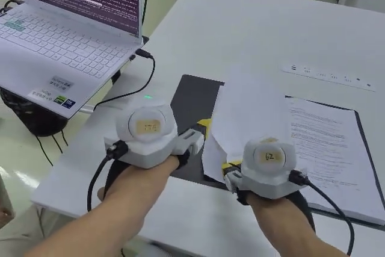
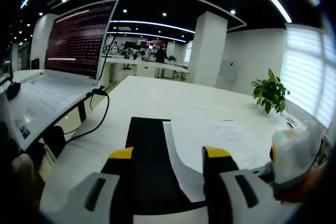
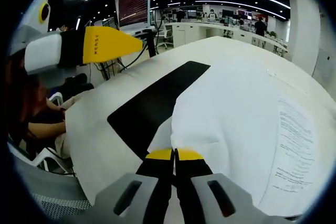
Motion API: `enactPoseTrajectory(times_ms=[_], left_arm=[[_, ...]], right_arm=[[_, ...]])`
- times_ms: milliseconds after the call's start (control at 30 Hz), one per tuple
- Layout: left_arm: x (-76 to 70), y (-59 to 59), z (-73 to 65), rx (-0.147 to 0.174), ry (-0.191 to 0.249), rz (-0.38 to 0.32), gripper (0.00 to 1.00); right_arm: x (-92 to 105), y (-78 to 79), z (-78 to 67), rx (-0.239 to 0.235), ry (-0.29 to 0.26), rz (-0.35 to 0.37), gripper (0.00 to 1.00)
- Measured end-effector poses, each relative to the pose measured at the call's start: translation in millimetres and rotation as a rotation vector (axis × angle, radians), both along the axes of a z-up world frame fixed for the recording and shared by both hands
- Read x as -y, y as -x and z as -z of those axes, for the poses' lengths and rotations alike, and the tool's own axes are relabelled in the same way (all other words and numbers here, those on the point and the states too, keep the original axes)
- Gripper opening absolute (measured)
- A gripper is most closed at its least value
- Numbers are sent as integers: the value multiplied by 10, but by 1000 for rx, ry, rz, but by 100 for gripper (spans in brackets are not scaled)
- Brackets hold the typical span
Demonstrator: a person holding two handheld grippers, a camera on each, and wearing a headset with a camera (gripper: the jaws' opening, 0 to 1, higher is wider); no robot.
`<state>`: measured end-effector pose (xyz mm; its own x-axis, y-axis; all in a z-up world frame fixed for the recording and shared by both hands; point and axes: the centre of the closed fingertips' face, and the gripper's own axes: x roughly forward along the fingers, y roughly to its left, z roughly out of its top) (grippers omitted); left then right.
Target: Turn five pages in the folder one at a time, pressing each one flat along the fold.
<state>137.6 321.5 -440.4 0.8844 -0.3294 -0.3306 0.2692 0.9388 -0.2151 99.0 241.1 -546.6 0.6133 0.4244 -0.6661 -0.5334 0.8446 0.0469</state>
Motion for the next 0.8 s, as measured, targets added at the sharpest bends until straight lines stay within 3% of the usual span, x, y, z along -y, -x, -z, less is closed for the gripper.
enactPoseTrajectory(times_ms=[100,167,300,367,467,533,700,800], left_arm=[[-8,-4,50,-8,-7,-4,50],[9,-5,82,-13,-11,3,50],[51,-20,116,-21,-15,12,49],[103,-35,168,-26,-55,45,49],[181,-66,220,-34,-53,68,49],[248,-70,231,-22,-72,102,49],[383,-71,407,-47,-125,161,49],[424,-79,472,-54,-123,171,48]], right_arm=[[-32,17,75,-20,1,-3,0],[-40,44,118,-19,31,-28,0],[-40,34,160,-20,17,-32,0],[-49,27,150,-16,21,-49,0],[-48,35,153,-20,8,-53,0],[-53,48,153,-12,0,-66,0],[-83,65,140,-21,-56,-65,5],[-104,79,124,-39,-121,-42,8]])
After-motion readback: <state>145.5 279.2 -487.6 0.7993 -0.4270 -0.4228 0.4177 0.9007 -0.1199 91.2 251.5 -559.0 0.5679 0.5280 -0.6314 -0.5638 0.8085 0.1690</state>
